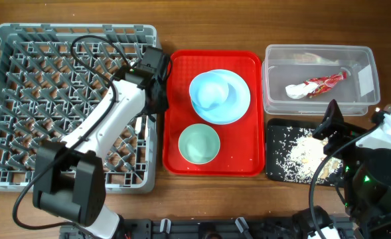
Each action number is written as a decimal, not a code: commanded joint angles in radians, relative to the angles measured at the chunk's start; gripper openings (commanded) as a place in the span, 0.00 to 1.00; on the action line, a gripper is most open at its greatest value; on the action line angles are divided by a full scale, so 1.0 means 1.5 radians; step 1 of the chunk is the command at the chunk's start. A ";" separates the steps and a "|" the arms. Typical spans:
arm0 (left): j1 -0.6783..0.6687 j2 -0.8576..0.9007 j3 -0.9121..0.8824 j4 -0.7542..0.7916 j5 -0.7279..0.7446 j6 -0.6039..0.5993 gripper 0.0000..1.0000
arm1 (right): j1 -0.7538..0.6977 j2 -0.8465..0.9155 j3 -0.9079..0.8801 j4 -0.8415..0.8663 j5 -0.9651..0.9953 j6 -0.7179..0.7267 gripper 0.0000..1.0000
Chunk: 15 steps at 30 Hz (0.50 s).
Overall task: Sort waste into correct bins and load items into the dishwasher rack
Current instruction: 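Swing the left gripper over the light blue bowl on the red tray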
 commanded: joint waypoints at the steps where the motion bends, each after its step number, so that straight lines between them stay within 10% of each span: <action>1: -0.002 0.006 -0.005 0.014 0.005 0.009 0.36 | -0.002 -0.002 0.006 0.001 0.011 0.008 1.00; 15: -0.054 0.006 -0.005 0.006 0.037 0.027 0.29 | -0.002 -0.002 0.006 0.001 0.011 0.008 1.00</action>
